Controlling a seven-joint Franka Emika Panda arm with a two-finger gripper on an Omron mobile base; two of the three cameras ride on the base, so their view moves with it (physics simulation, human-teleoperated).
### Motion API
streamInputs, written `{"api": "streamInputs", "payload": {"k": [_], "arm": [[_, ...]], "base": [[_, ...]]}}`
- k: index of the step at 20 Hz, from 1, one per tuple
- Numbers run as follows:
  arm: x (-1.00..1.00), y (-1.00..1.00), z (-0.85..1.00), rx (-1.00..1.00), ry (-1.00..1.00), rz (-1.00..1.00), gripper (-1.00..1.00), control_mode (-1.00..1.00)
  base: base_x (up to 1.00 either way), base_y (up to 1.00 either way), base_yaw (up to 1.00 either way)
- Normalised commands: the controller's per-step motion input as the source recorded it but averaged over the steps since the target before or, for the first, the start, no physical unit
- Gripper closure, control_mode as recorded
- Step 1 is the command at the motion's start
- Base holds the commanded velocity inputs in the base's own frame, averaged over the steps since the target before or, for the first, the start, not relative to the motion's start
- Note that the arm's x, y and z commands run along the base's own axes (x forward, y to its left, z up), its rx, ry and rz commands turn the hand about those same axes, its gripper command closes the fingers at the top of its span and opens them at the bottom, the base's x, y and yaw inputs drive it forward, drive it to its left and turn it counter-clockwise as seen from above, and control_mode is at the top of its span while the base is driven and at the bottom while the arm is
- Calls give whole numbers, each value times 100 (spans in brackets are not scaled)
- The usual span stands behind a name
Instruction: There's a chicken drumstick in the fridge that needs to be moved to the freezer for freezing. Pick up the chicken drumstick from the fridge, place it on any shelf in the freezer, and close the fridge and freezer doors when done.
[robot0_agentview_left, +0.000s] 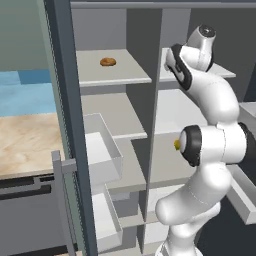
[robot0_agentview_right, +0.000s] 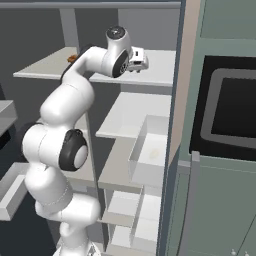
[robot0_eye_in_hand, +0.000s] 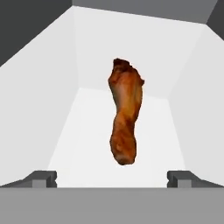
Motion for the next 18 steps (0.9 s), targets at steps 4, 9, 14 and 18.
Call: {"api": "streamInputs", "payload": {"k": [4, 9, 14, 18], "arm": [[35, 0, -12, 0, 6, 0, -100, -100], [36, 0, -23, 0, 1, 0, -100, -100], [43, 0, -30, 0, 0, 1, -100, -100], [34, 0, -49, 0, 0, 2, 100, -100]], "base": [[0, 0, 0], [0, 0, 0], [0, 0, 0], [0, 0, 0]]}}
